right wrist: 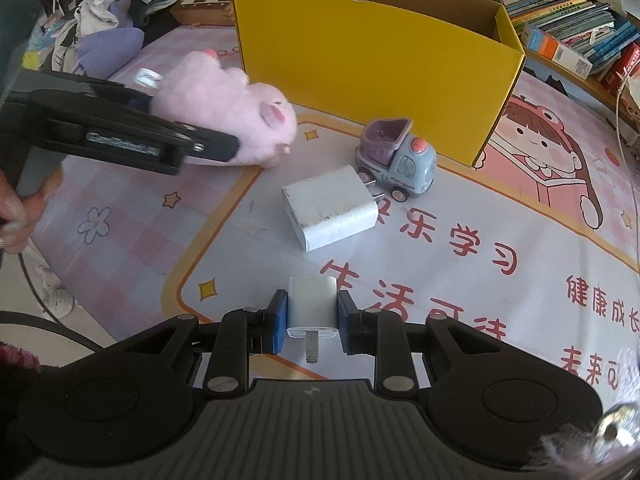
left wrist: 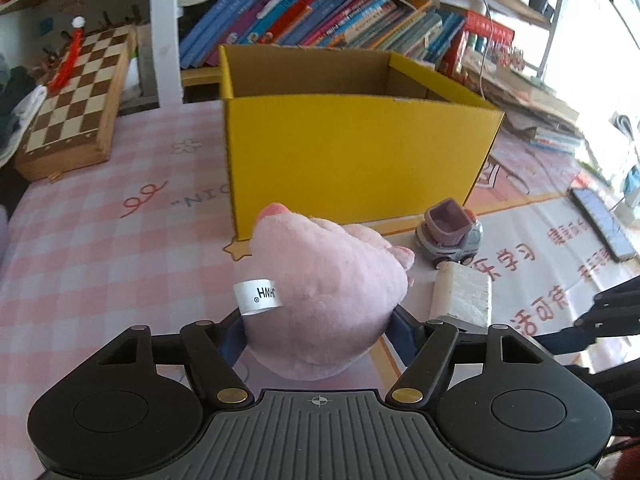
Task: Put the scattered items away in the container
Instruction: 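Close the left tool on the plush pig while the right tool grips the white plug, then lift the plush pig with the left tool while the right tool carries the plug over the box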
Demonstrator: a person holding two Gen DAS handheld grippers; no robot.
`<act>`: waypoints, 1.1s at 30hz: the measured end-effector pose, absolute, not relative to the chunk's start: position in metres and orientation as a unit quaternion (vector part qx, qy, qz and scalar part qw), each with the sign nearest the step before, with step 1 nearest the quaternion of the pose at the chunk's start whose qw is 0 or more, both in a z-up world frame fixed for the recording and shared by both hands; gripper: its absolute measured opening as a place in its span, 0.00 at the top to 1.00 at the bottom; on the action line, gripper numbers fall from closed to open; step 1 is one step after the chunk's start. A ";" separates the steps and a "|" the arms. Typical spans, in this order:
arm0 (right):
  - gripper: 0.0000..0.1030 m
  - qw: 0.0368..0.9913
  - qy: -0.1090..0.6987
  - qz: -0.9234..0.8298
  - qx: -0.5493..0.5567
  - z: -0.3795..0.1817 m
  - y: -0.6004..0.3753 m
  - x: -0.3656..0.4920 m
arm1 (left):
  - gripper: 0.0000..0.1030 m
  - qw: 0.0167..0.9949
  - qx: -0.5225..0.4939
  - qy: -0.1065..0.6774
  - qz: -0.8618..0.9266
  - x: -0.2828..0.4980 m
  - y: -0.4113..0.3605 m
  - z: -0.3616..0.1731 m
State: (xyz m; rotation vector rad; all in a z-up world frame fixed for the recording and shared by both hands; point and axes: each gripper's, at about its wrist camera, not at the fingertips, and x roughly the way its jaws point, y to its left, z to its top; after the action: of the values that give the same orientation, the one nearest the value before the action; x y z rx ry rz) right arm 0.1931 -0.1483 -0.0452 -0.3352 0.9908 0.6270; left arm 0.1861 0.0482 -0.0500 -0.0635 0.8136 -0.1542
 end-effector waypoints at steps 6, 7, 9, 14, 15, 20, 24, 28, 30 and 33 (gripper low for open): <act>0.77 0.819 0.464 0.298 -0.160 -0.044 -0.143 0.189 | 0.31 0.916 -0.050 0.392 -0.072 0.164 0.056 -0.040; 0.77 0.819 0.463 0.299 -0.161 -0.044 -0.142 0.189 | 0.31 0.916 -0.052 0.392 -0.073 0.161 0.057 -0.039; 0.77 0.818 0.462 0.301 -0.161 -0.043 -0.141 0.187 | 0.31 0.916 -0.054 0.390 -0.077 0.156 0.056 -0.036; 0.77 0.819 0.461 0.303 -0.161 -0.040 -0.138 0.184 | 0.31 0.916 -0.049 0.388 -0.089 0.148 0.050 -0.030; 0.77 0.819 0.460 0.303 -0.161 -0.040 -0.138 0.183 | 0.31 0.916 -0.046 0.388 -0.091 0.146 0.048 -0.030; 0.77 0.820 0.457 0.304 -0.161 -0.036 -0.136 0.179 | 0.31 0.918 -0.043 0.381 -0.098 0.140 0.045 -0.023; 0.77 0.824 0.454 0.302 -0.155 -0.032 -0.138 0.176 | 0.31 0.920 -0.043 0.374 -0.107 0.138 0.042 -0.016; 0.77 0.828 0.451 0.299 -0.146 -0.026 -0.142 0.177 | 0.31 0.921 -0.040 0.369 -0.117 0.136 0.038 -0.010; 0.77 0.831 0.450 0.295 -0.141 -0.022 -0.145 0.178 | 0.31 0.923 -0.041 0.365 -0.118 0.136 0.038 -0.007; 0.77 0.837 0.448 0.286 -0.129 -0.016 -0.151 0.182 | 0.31 0.925 -0.045 0.358 -0.117 0.136 0.038 -0.002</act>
State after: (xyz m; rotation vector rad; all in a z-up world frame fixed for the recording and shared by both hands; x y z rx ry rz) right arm 0.1821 -0.1510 -0.0157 -0.2738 0.9488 0.6061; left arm 0.1361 0.0385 -0.0016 -0.0917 0.7340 -0.2399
